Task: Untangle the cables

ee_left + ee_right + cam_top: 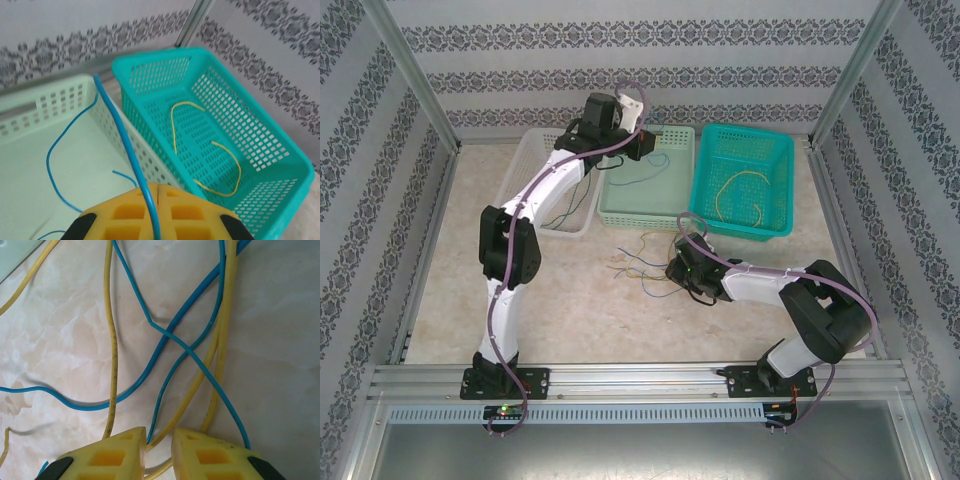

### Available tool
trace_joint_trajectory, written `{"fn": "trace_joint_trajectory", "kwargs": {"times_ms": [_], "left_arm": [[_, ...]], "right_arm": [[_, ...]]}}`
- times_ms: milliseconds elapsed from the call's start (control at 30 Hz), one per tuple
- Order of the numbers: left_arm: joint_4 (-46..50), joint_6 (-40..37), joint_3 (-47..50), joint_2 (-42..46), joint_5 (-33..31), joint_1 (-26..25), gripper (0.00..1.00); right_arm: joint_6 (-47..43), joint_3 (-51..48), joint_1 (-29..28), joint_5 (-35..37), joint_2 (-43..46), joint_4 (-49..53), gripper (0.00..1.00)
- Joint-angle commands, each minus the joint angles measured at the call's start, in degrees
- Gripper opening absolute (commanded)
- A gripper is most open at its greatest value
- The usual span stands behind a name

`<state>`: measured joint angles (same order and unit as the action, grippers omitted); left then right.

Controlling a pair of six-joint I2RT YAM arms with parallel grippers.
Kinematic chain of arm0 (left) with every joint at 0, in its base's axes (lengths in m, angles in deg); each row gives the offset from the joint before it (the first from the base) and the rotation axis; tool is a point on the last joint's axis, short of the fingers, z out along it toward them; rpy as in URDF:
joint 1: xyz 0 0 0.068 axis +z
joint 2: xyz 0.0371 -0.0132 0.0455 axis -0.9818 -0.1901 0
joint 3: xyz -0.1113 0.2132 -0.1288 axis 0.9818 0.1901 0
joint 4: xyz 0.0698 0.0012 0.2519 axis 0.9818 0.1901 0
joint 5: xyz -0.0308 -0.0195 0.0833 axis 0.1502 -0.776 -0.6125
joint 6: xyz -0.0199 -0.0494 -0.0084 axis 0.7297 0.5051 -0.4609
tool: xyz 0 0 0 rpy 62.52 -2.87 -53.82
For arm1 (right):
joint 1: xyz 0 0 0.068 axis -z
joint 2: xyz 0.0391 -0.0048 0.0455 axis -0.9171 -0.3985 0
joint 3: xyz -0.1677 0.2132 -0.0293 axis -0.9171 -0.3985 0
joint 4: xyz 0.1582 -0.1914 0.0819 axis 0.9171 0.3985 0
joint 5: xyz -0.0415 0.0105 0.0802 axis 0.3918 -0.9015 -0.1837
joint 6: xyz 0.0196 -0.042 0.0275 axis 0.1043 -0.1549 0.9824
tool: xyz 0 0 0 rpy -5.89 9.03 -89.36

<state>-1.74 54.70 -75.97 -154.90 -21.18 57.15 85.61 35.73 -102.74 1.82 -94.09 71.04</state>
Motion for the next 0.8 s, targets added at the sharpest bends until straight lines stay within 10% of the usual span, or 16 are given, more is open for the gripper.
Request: {"fn": "trace_joint_trajectory", "kwargs": {"times_ms": [0,167,267,767], "left_arm": [[6.8,2.9,-1.6,-1.7,-2.7,0.3,0.16],[14.9,6.8,-6.7,-6.9,-3.0,1.0,0.57],[20.3,8.2,-11.3,-9.8,-1.1,1.2,0.99],[9.5,9.8,6.5,9.0,-2.8,0.9,1.00]], "right_arm": [[-0.9,-1.1,0.4,0.5,-2.4,8.4,0.25],[-1.4,-0.4,0.6,0.1,-2.4,9.0,0.27],[-1.5,-0.5,0.6,0.4,-1.5,9.6,0.28],[-3.4,-3.1,2.5,2.6,9.0,13.5,0.31]]}}
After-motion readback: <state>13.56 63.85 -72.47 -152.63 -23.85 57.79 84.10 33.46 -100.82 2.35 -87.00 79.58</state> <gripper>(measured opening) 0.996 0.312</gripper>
